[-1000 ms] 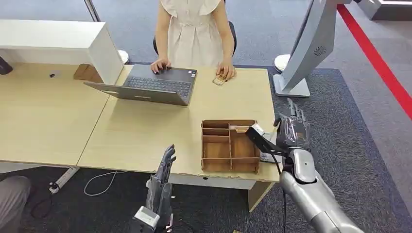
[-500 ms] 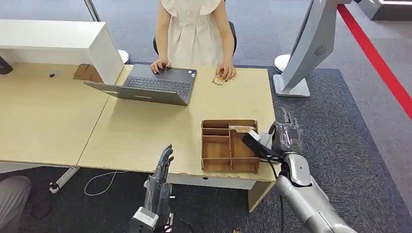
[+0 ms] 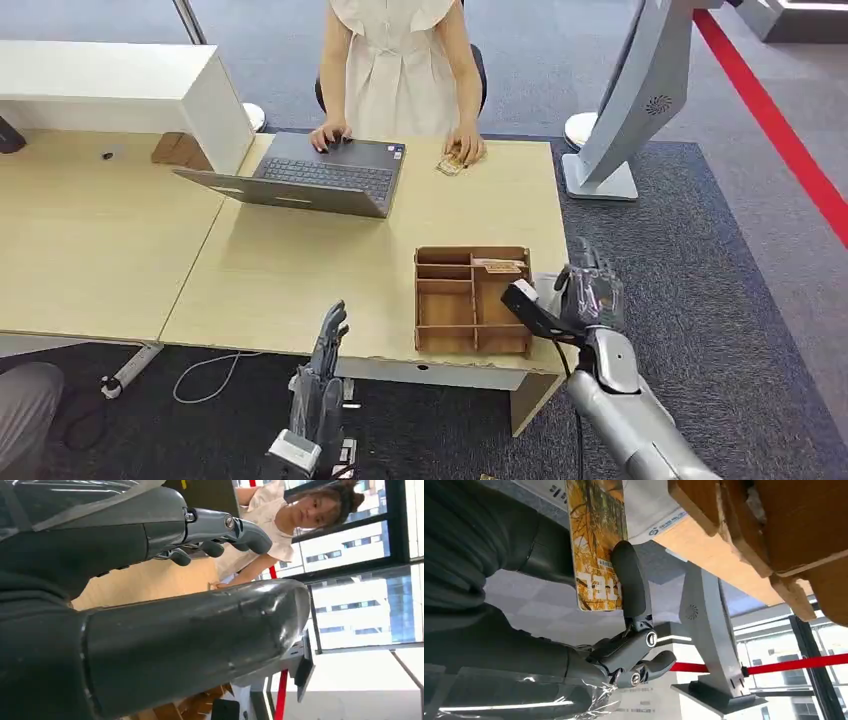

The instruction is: Pass the card to the sensor for recognition and then transmit it.

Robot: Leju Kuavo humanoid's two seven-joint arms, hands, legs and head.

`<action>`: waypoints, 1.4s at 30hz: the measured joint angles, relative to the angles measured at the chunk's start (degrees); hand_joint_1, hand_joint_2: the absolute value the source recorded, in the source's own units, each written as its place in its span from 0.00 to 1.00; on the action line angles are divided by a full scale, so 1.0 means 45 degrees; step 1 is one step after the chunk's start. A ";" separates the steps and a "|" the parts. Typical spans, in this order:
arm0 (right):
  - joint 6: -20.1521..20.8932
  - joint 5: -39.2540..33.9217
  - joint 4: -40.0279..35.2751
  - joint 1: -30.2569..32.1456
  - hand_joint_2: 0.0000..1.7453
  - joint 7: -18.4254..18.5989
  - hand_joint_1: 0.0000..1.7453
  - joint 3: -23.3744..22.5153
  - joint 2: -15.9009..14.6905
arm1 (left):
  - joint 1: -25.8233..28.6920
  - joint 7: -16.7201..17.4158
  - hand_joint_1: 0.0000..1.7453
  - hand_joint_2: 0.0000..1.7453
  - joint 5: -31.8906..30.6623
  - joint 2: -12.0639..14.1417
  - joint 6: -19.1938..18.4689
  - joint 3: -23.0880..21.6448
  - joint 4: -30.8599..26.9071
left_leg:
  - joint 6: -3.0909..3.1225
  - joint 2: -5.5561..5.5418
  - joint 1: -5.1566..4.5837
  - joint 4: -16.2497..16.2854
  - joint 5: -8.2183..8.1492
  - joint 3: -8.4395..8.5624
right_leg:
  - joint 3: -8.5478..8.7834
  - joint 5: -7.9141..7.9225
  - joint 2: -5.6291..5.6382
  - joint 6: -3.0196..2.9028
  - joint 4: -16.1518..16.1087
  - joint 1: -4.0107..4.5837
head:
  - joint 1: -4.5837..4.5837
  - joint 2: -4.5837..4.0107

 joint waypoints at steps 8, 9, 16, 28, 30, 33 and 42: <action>-0.0034 0.0034 0.0239 0.0001 1.00 -0.0068 1.00 -0.0253 0.0117 | 0.0187 0.0097 0.00 0.00 -0.0117 -0.0019 0.0000 0.0185 -0.0092 | 0.0000 0.0001 0.0000 0.0000 0.0001 0.0019 | 0.0016 0.0001 0.0001 -0.0001 -0.0001 0.0000 | 0.0000 0.0000; -0.0034 0.0034 0.0263 0.0001 1.00 -0.0068 1.00 -0.0272 0.0122 | 0.0190 0.0107 0.00 0.00 -0.0117 -0.0019 0.0000 0.0190 -0.0097 | 0.0000 0.0001 0.0000 0.0000 0.0001 0.0022 | 0.0020 0.0001 0.0001 0.0000 -0.0001 0.0000 | 0.0000 0.0000; -0.0034 0.0034 0.0331 0.0001 1.00 -0.0068 1.00 -0.0350 0.0175 | 0.0267 0.0151 0.00 0.00 -0.0117 -0.0024 0.0000 0.0263 -0.0107 | 0.0000 0.0001 0.0000 0.0000 0.0001 0.0029 | 0.0025 0.0001 0.0001 0.0000 -0.0001 0.0001 | 0.0000 0.0000; -0.0048 0.0976 -0.0654 0.0173 1.00 -0.1292 1.00 -0.1136 0.0588 | 0.0170 -0.0092 0.00 0.00 0.0106 -0.0058 0.0000 0.0219 -0.0083 | 0.0000 0.0002 0.0000 0.0000 0.0001 0.0025 | 0.0021 0.0004 0.0004 -0.0004 0.0005 0.0000 | -0.0005 0.0000; -0.0048 0.0777 -0.1132 -0.0049 1.00 -0.1073 1.00 -0.1151 0.0671 | 0.0030 -0.0253 0.00 0.00 0.0316 -0.0063 0.0000 0.0121 -0.0063 | -0.0001 0.0005 0.0000 0.0000 0.0002 0.0023 | 0.0020 0.0004 0.0003 -0.0004 0.0007 0.0001 | -0.0005 0.0000; 0.0083 0.0350 -0.1729 -0.0773 1.00 -0.0047 1.00 -0.1000 0.0704 | -0.0246 -0.0418 0.00 0.00 0.0758 -0.0063 0.0000 -0.0131 0.0020 | -0.0005 0.0005 0.0000 0.0000 0.0007 0.0021 | 0.0015 0.0004 0.0003 -0.0004 0.0008 0.0000 | -0.0004 0.0000; 0.1037 0.0866 -0.3050 -0.1880 1.00 0.1181 1.00 -0.0218 0.0432 | -0.0832 -0.0583 0.00 0.00 0.1366 -0.0024 -0.0122 -0.0782 0.0263 | -0.0002 0.0004 -0.0001 0.0000 0.0003 0.0014 | 0.0008 0.0004 0.0003 -0.0003 0.0007 -0.0001 | 0.0000 0.0000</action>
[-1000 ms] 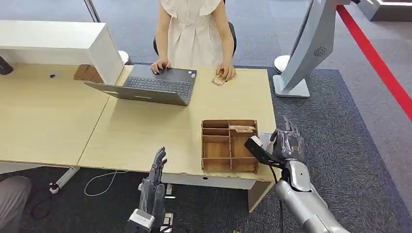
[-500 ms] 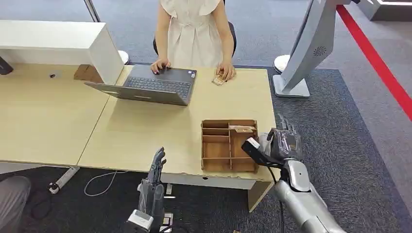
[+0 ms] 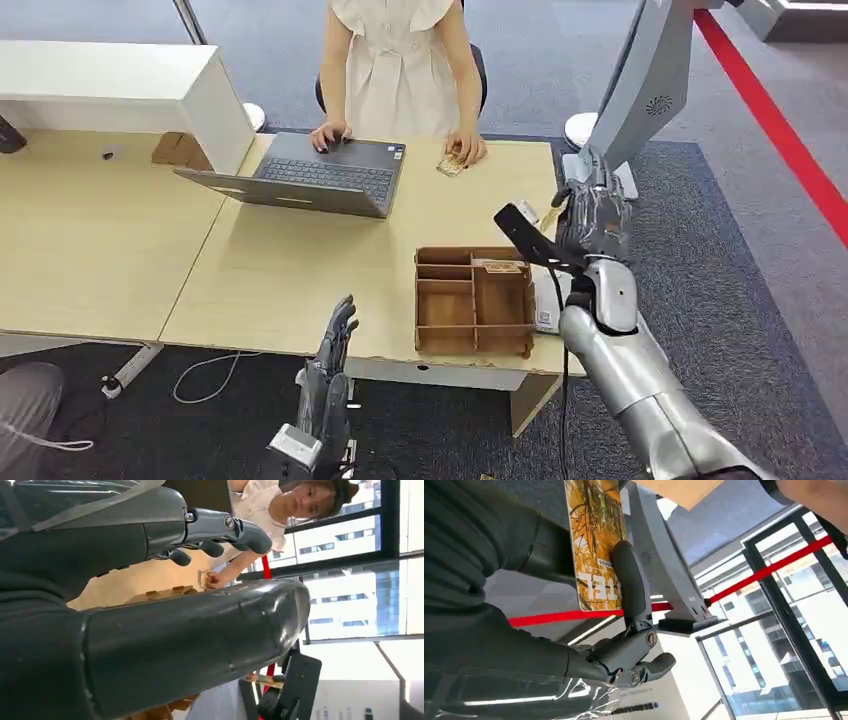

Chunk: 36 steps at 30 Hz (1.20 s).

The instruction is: Pass the card to the sensor for recognition and then transmit it.

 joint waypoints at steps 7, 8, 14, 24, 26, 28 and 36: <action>0.2522 0.0877 -0.0515 -0.1187 1.00 0.0664 1.00 0.0829 -0.0243 | -0.0810 -0.0165 0.00 0.00 0.0728 0.0005 -0.0301 -0.0946 0.0369 | 0.0000 0.0001 -0.0003 0.0000 0.0001 -0.0013 | -0.0010 0.0001 0.0000 0.0000 0.0000 -0.0001 | 0.0000 0.0000; 0.2938 0.0931 -0.0510 -0.1330 1.00 0.0664 1.00 0.0957 -0.0233 | -0.0910 -0.0170 0.00 0.00 0.0801 0.0005 -0.0447 -0.1083 0.0418 | 0.0000 0.0000 -0.0002 0.0000 0.0001 -0.0016 | -0.0010 0.0001 0.0000 0.0000 0.0002 -0.0002 | 0.0000 0.0000; 0.4811 0.1606 -0.0242 -0.2346 1.00 0.0659 1.00 0.1836 0.0039 | -0.1402 -0.0170 0.00 0.00 0.0922 -0.0034 -0.1063 -0.1783 0.0631 | -0.0001 -0.0007 -0.0002 0.0000 0.0002 -0.0016 | -0.0014 0.0000 -0.0002 -0.0001 0.0003 0.0003 | 0.0000 0.0000; 0.5860 0.1990 0.1376 -0.3709 1.00 0.0645 1.00 0.3031 0.1050 | -0.1863 -0.0141 0.00 0.00 0.0878 -0.0156 -0.1681 -0.2394 0.0937 | -0.0002 -0.0008 0.0004 0.0000 0.0003 -0.0022 | -0.0019 0.0000 -0.0004 -0.0001 0.0004 0.0004 | 0.0000 0.0005; 0.5918 0.1985 0.1622 -0.3893 1.00 0.0707 1.00 0.3103 0.1161 | -0.1907 -0.0150 0.00 0.00 0.0873 -0.0189 -0.1792 -0.2452 0.1010 | -0.0002 -0.0006 0.0004 0.0000 0.0003 -0.0023 | -0.0017 0.0000 -0.0004 -0.0001 0.0005 0.0004 | 0.0000 0.0000; 0.5982 0.1985 0.1934 -0.4099 1.00 0.0766 1.00 0.3176 0.1229 | -0.1966 -0.0165 0.00 0.00 0.0869 -0.0228 -0.1909 -0.2516 0.1117 | -0.0002 -0.0006 0.0002 0.0000 0.0003 -0.0023 | -0.0018 0.0001 -0.0003 0.0000 0.0004 0.0002 | 0.0000 0.0000; 0.6191 0.1985 0.2657 -0.4561 1.00 0.0912 1.00 0.3351 0.1282 | -0.2140 -0.0257 0.00 0.00 0.0864 -0.0384 -0.2122 -0.2690 0.1520 | -0.0001 -0.0005 0.0001 0.0000 0.0001 -0.0021 | -0.0019 0.0001 -0.0003 0.0000 0.0001 0.0001 | 0.0000 0.0000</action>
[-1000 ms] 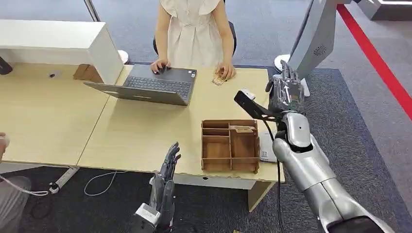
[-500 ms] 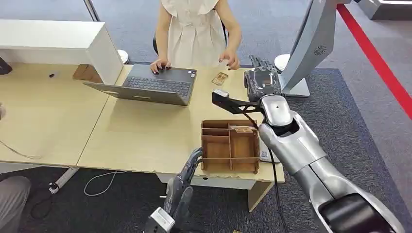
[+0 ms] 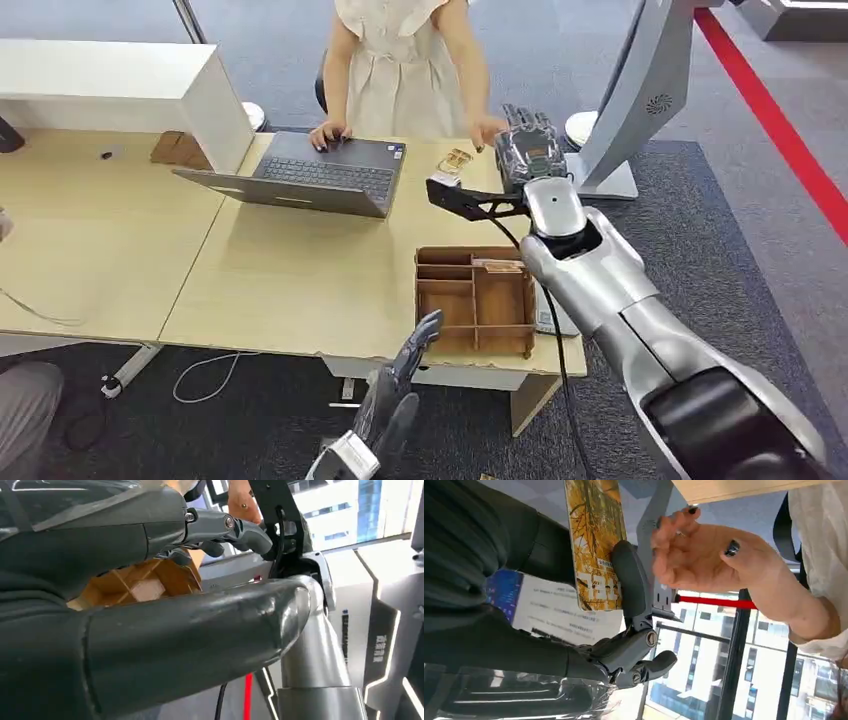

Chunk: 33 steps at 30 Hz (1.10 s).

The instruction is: Pass the card to the sensor for recognition and then transmit it.

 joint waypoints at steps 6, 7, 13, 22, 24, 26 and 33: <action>0.0272 0.0010 0.0175 -0.0068 1.00 0.0087 1.00 0.0131 -0.0077 | -0.0056 -0.0136 0.00 0.00 -0.0019 -0.0107 -0.0301 -0.0019 0.0213 | 0.0000 0.0002 -0.0001 0.0000 0.0001 0.0003 | -0.0001 0.0000 0.0000 0.0000 0.0000 0.0002 | 0.0000 0.0000; 0.0287 0.0010 0.0180 -0.0083 1.00 0.0087 1.00 0.0146 -0.0117 | -0.0069 -0.0136 0.00 0.00 -0.0019 -0.0121 -0.0340 -0.0019 0.0253 | 0.0000 0.0002 -0.0001 0.0000 0.0001 0.0003 | -0.0001 0.0000 0.0000 0.0000 0.0001 0.0002 | 0.0000 0.0000; 0.0471 0.0010 0.0224 -0.0096 1.00 0.0194 1.00 0.0189 -0.0311 | -0.0108 -0.0350 0.00 0.00 -0.0073 -0.0248 -0.0457 0.0024 0.0471 | 0.0000 0.0002 -0.0001 0.0000 0.0001 0.0005 | 0.0000 0.0000 0.0001 0.0000 0.0001 0.0001 | 0.0000 0.0000; 0.0213 0.0233 0.0224 -0.0095 1.00 0.0243 1.00 0.0219 -0.0359 | -0.0156 -0.0354 0.00 0.00 -0.0170 -0.0355 -0.0320 0.0053 0.0670 | 0.0000 0.0002 0.0000 0.0000 0.0000 0.0002 | 0.0000 0.0000 0.0001 -0.0001 0.0002 0.0002 | 0.0000 0.0000; 0.0034 0.0306 0.0224 -0.0094 1.00 0.0253 1.00 0.0219 -0.0355 | -0.0156 -0.0345 0.00 0.00 -0.0175 -0.0359 -0.0243 0.0053 0.0680 | 0.0000 0.0002 0.0000 0.0000 0.0001 0.0002 | 0.0000 0.0000 0.0001 -0.0001 0.0002 0.0002 | 0.0000 0.0005; -0.0102 0.0369 0.0224 -0.0093 1.00 0.0257 1.00 0.0218 -0.0345 | -0.0156 -0.0340 0.00 0.00 -0.0180 -0.0359 -0.0223 0.0053 0.0680 | 0.0000 0.0002 0.0000 0.0000 0.0001 0.0001 | 0.0000 0.0000 0.0001 -0.0001 0.0002 0.0002 | 0.0000 0.0000; -0.0558 0.0520 0.0214 -0.0091 1.00 0.0257 0.02 0.0214 -0.0325 | -0.0145 -0.0267 0.00 0.00 -0.0291 -0.0359 -0.0233 0.0078 0.0680 | 0.0000 0.0000 0.0001 0.0000 0.0000 -0.0001 | -0.0001 -0.0001 0.0000 0.0000 0.0003 0.0002 | 0.0000 0.0000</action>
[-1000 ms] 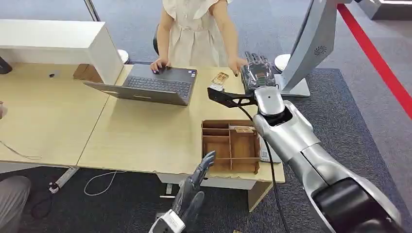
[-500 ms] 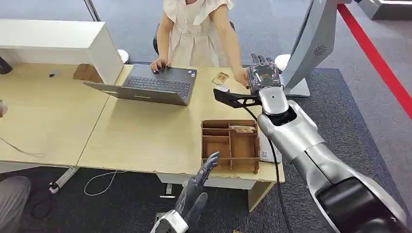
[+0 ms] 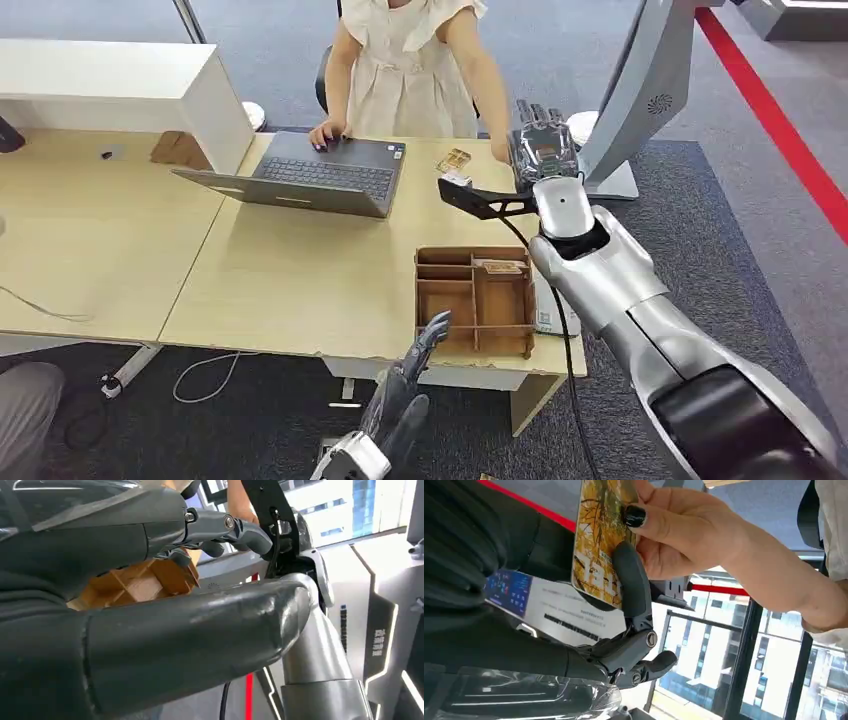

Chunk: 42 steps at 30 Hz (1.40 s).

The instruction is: Pass the card to the sensor for recognition and then transmit it.

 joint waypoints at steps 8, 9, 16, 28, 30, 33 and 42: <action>-0.1367 -0.0093 -0.0195 0.0160 1.00 0.0116 0.00 -0.0073 0.0019 | 0.0023 0.0229 0.00 0.00 -0.0078 0.0000 0.0156 0.0049 -0.0010 | 0.0001 0.0001 0.0000 0.0000 0.0000 0.0002 | 0.0001 0.0001 0.0001 0.0000 -0.0001 -0.0001 | 0.0000 0.0000; -0.1753 -0.0146 -0.0277 0.0191 1.00 0.0068 0.00 -0.0112 0.0019 | 0.0026 0.0233 0.00 0.00 -0.0097 0.0000 0.0213 0.0053 -0.0010 | 0.0001 0.0001 0.0000 0.0000 0.0000 0.0002 | 0.0001 0.0001 0.0001 0.0000 0.0000 -0.0001 | 0.0000 0.0000; -0.2997 -0.0898 -0.1364 0.0661 1.00 -0.0102 0.00 -0.0592 -0.0005 | 0.0106 0.0384 0.00 0.00 -0.0185 0.0005 0.0602 0.0189 -0.0087 | -0.0001 0.0001 0.0000 0.0000 0.0001 0.0006 | 0.0003 0.0001 0.0001 -0.0001 0.0001 0.0001 | 0.0000 0.0000; -0.3580 -0.1817 -0.6554 0.4016 1.00 0.0141 0.00 -0.1448 -0.1244 | 0.0756 0.0641 0.00 0.00 -0.0471 0.0340 0.1331 0.0845 -0.0709 | 0.0004 -0.0001 0.0001 0.0000 -0.0007 0.0001 | 0.0002 -0.0006 0.0000 0.0005 -0.0009 0.0001 | 0.0000 0.0000; -0.3658 -0.1895 -0.7282 0.4723 1.00 0.0131 0.00 -0.1584 -0.1453 | 0.0850 0.0690 0.00 0.00 -0.0491 0.0398 0.1530 0.0942 -0.0836 | 0.0005 -0.0002 0.0001 -0.0001 -0.0007 0.0002 | 0.0002 -0.0006 0.0000 0.0005 -0.0011 0.0001 | 0.0000 0.0000; -0.3828 -0.1846 -0.8300 0.5731 1.00 -0.0048 0.00 -0.1666 -0.1762 | 0.0987 0.0690 0.00 0.00 -0.0491 0.0471 0.1797 0.1078 -0.1024 | 0.0005 -0.0003 0.0001 -0.0001 -0.0007 -0.0001 | 0.0002 -0.0005 0.0000 0.0005 -0.0010 0.0000 | 0.0000 0.0000; -0.3974 -0.2021 -0.9442 0.7005 1.00 -0.0554 0.00 -0.1685 -0.2191 | 0.1214 0.0675 0.00 0.00 -0.0486 0.0641 0.2458 0.1277 -0.1511 | 0.0004 -0.0001 0.0001 -0.0001 -0.0005 -0.0002 | 0.0003 -0.0005 0.0001 0.0005 -0.0006 0.0001 | 0.0000 0.0000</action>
